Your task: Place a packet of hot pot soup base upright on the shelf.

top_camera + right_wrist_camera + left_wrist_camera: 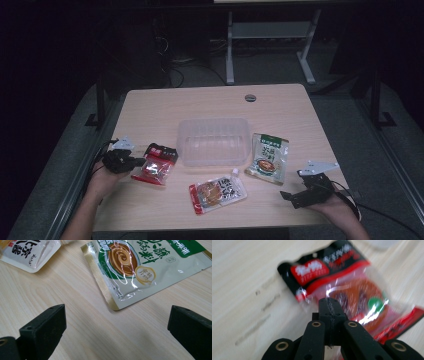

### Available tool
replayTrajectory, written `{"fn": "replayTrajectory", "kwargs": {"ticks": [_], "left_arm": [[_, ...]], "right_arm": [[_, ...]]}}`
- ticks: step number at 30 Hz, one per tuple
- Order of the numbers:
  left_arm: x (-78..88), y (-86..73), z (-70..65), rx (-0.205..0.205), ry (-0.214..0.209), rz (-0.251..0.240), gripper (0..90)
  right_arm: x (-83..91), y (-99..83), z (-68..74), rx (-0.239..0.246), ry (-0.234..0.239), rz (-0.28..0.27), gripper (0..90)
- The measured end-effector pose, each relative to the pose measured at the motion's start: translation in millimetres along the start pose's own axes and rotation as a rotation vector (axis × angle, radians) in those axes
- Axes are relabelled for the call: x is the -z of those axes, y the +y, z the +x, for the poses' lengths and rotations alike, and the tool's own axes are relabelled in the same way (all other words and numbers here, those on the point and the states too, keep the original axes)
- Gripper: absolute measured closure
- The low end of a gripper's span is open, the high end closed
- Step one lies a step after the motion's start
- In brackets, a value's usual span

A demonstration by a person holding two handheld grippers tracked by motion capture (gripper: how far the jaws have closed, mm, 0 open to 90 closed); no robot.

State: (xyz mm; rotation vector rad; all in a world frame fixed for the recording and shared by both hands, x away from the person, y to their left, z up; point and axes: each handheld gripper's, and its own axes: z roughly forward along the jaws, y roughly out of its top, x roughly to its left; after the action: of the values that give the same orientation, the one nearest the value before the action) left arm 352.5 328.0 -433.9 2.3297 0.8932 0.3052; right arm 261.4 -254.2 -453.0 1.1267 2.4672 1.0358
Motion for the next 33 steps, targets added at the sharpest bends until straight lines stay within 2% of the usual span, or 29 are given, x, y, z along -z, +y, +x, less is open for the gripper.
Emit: {"fn": "replayTrajectory", "kwargs": {"ticks": [3, 4, 5, 8, 9, 10, 11, 16, 19, 22, 23, 24, 25, 26, 27, 28, 29, 33], "left_arm": [[-6.3, 17.8, -2.5, 0.013, 0.006, -0.017, 89.8], [-6.3, 17.8, -2.5, 0.013, 0.006, -0.017, 89.8], [-12.2, 25.6, -5.0, 0.007, -0.002, -0.014, 89.8], [-19.2, 31.5, -8.3, 0.0, -0.005, -0.01, 89.8], [-27.2, 34.6, -10.0, 0.0, -0.013, 0.008, 89.8], [-27.2, 34.6, -10.0, 0.0, -0.013, 0.008, 89.8], [-31.5, 34.5, -11.8, -0.007, -0.018, 0.04, 89.8], [-30.8, 32.7, -15.4, -0.006, -0.043, 0.047, 89.9], [-26.7, 25.4, -18.4, 0.001, -0.082, 0.035, 89.9], [-23.0, 22.0, -20.2, -0.006, -0.086, 0.041, 89.9], [-19.4, 17.6, -22.7, -0.01, -0.107, 0.045, 89.9], [-19.4, 17.6, -22.7, -0.01, -0.107, 0.045, 89.9], [-16.1, 13.7, -26.7, -0.024, -0.128, 0.045, 89.9], [-16.1, 13.7, -26.7, -0.024, -0.128, 0.045, 89.8], [-13.1, 8.9, -34.2, -0.036, -0.151, 0.041, 89.8], [-13.1, 8.9, -34.2, -0.036, -0.151, 0.041, 89.8], [-10.4, 5.5, -40.5, -0.053, -0.167, 0.049, 89.8], [-8.7, 2.0, -50.0, -0.068, -0.171, 0.051, 89.8]], "right_arm": [[-0.8, 0.5, 0.2, 0.002, 0.002, 0.01, 1.8], [-0.8, 0.5, 0.2, 0.002, 0.002, 0.01, 1.8], [-0.6, 0.2, 0.1, 0.002, 0.0, 0.011, 1.7], [-0.2, -0.4, -0.1, -0.004, 0.002, 0.006, 1.8], [0.3, -1.0, -0.9, -0.004, -0.001, 0.007, 1.8], [0.5, -1.3, -1.1, -0.004, -0.001, 0.008, 1.8], [0.5, -1.5, -1.2, -0.003, -0.002, 0.007, 1.8], [0.8, -1.7, -0.8, -0.005, 0.0, 0.01, 1.8], [0.2, -1.2, -0.1, -0.005, 0.003, 0.011, 1.8], [0.0, -1.2, 0.2, -0.001, 0.004, 0.008, 1.8], [-0.3, -1.1, 0.2, 0.002, 0.004, 0.007, 1.8], [-0.3, -1.1, 0.2, 0.002, 0.004, 0.007, 1.8], [-0.5, -1.1, 0.0, 0.005, 0.004, 0.005, 1.8], [-0.5, -1.1, 0.0, 0.005, 0.004, 0.005, 1.8], [-0.6, -0.9, 0.1, 0.005, 0.004, 0.006, 1.8], [-0.6, -0.9, 0.1, 0.005, 0.004, 0.006, 1.8], [-0.8, -0.6, 0.9, -0.003, 0.003, 0.012, 1.8], [-1.4, 0.0, 1.2, 0.006, 0.005, 0.013, 1.8]]}}
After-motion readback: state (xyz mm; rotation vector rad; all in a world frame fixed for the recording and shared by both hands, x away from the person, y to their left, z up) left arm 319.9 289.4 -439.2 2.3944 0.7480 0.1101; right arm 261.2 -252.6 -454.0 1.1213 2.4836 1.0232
